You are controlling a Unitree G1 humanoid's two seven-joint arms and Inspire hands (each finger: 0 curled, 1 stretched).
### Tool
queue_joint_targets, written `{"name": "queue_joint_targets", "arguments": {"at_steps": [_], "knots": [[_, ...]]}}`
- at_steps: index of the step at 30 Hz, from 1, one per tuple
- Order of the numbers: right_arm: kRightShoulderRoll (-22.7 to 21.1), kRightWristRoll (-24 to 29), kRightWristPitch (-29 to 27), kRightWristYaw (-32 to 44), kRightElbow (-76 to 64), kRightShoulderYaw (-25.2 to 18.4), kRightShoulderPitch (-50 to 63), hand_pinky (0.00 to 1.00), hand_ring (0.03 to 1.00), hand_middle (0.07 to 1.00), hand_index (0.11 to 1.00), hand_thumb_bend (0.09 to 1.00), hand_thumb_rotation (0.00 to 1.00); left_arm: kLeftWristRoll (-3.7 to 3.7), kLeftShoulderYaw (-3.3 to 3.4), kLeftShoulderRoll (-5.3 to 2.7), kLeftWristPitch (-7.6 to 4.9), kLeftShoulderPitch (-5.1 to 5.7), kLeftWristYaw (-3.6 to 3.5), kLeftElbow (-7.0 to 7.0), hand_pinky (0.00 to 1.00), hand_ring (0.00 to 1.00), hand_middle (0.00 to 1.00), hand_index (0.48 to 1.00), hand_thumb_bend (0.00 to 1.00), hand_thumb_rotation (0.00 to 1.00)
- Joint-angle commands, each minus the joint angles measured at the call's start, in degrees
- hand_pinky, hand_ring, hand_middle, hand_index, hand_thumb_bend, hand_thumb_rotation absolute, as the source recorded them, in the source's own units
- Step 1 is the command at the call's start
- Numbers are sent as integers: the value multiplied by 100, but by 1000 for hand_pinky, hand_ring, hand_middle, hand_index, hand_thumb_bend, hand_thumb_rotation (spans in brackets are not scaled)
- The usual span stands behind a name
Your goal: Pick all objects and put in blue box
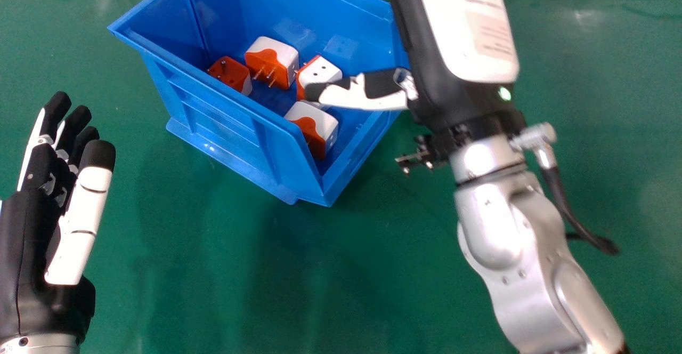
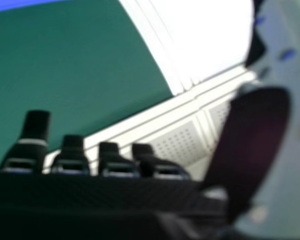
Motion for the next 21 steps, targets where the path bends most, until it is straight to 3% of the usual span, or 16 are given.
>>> {"name": "queue_joint_targets", "arguments": {"at_steps": [1,7,11,13,15,17,21], "knots": [[-67,26,-259,-153,-496,-201,380,817,958,993,961,744,201,-54,13,-26,-14,76,42,-199,897,940,944,942,650,686],[-70,124,-560,-293,-905,-515,1309,771,919,972,937,706,213,-66,-20,-60,-29,130,27,-241,907,938,941,935,638,681],[-29,279,-830,-515,-918,-748,1876,742,899,958,932,674,221,-39,-102,-139,-47,221,43,-305,914,942,943,935,633,680],[10,376,-983,-656,-865,-852,2092,737,895,955,931,664,225,-53,-122,-116,-169,209,-37,-220,915,942,943,934,631,680],[53,439,-1067,-756,-831,-937,2299,730,889,950,928,659,227,-17,-131,-54,-371,203,-167,-52,917,943,943,934,633,676],[80,487,-1159,-825,-810,-1003,2494,730,888,948,929,648,228,42,-157,-54,-520,200,-219,80,925,948,948,941,647,679],[99,719,-1315,-782,-782,-1100,2887,737,888,947,932,609,247,56,-196,-48,-740,190,-307,349,943,956,957,958,663,702]]}}
